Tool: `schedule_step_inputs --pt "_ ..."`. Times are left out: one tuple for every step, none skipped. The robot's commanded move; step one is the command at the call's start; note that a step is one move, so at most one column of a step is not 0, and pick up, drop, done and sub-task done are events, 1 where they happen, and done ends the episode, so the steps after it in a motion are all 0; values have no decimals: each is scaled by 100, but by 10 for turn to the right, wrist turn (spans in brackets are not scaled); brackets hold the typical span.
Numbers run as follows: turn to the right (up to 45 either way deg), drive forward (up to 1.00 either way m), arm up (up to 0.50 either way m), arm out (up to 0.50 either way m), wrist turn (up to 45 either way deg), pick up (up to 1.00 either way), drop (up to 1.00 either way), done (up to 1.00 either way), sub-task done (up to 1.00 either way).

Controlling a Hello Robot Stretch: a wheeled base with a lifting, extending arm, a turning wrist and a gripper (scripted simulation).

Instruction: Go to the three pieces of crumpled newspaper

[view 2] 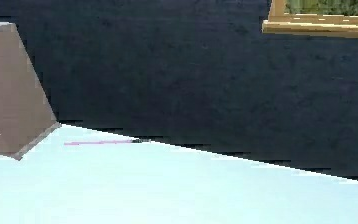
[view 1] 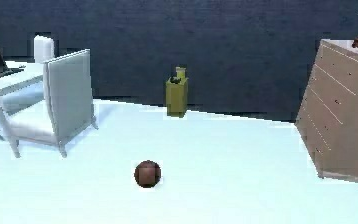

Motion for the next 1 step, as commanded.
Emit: schedule_step_inputs --pt "60 0 0 0 0 0 0 0 0"
